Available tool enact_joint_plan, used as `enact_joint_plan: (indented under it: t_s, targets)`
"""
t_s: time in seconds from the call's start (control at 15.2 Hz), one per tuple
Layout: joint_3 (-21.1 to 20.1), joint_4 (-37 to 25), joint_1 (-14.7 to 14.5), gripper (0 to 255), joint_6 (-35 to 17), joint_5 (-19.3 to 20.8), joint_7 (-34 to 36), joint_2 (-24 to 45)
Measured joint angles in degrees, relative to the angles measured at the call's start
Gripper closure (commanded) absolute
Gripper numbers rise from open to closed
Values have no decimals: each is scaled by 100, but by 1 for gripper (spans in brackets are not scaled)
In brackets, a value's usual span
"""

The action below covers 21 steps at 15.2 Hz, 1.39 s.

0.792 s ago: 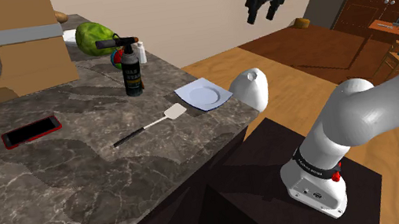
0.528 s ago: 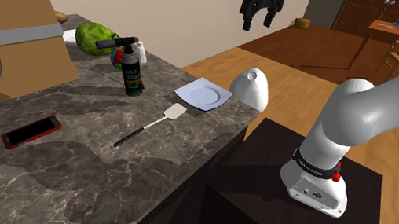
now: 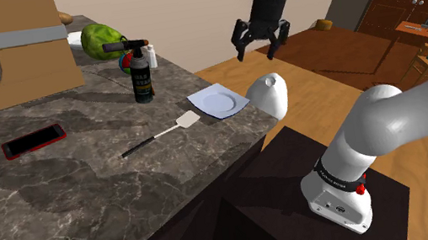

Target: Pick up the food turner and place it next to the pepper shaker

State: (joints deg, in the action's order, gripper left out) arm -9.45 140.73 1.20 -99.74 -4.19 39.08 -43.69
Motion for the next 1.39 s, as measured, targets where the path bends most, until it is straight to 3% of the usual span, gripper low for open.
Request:
enact_joint_plan:
  t_s: [0.46, 0.79, 1.06, 1.39]
  targets:
    - [-1045, 152, 190, 0, -914, -669, 2048, 789]
    - [-1765, -40, 426, 0, -1607, -914, 3515, 1643]
    - [-2329, -286, 674, 0, -2202, -872, 4748, 2466]
    - [-2860, -901, 1030, 0, -2836, -286, 6420, 3789]
